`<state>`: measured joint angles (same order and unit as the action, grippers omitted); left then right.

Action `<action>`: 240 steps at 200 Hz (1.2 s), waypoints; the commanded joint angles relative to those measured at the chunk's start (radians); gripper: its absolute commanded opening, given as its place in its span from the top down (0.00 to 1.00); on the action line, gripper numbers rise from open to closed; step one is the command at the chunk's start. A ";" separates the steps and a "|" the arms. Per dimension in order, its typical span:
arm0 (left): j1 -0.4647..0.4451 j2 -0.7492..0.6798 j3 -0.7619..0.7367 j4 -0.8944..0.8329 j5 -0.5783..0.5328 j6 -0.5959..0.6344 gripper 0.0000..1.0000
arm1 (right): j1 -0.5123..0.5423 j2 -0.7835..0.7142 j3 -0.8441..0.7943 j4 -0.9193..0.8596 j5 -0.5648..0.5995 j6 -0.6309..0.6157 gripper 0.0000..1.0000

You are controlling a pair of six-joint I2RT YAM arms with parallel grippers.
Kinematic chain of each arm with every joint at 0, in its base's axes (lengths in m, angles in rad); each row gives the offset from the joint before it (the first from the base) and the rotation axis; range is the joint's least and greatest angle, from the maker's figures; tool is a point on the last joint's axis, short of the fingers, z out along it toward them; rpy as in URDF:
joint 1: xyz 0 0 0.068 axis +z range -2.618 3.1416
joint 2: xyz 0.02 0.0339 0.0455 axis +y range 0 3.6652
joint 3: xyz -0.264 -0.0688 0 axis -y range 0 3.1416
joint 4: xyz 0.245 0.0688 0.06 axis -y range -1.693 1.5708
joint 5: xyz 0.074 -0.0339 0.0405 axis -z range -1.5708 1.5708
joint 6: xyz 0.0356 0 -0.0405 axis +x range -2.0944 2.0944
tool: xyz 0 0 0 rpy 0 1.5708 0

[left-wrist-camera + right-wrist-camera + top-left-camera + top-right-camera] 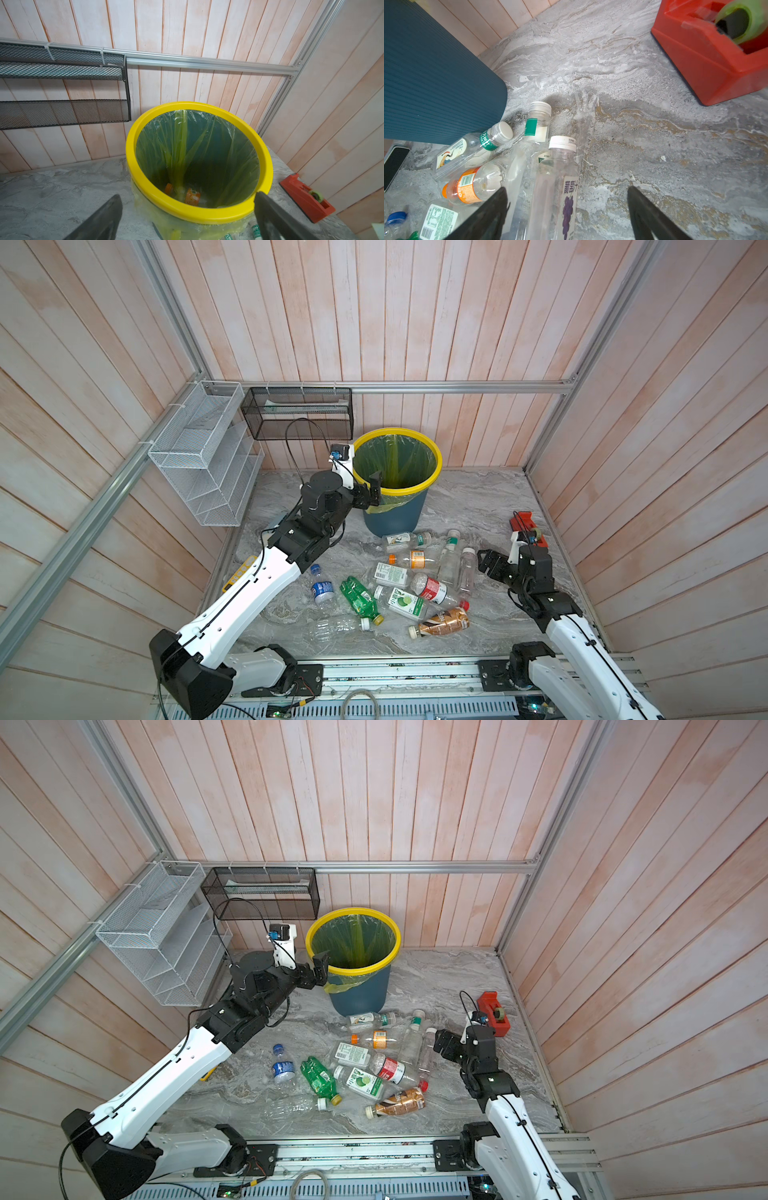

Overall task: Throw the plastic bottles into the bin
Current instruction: 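Withdraw the left gripper while the right gripper grasps the white-cap clear bottle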

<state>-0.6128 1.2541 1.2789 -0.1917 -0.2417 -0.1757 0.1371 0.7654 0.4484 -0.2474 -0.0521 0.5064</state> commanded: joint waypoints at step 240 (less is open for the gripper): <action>-0.096 -0.236 -0.348 -0.058 -0.302 -0.041 0.00 | 0.225 0.315 0.001 0.040 0.144 0.000 0.57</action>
<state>-0.7078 1.0477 0.9592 -0.2291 -0.4957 -0.1959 0.3576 1.0786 0.4461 -0.2272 0.0883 0.5022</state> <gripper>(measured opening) 0.998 0.457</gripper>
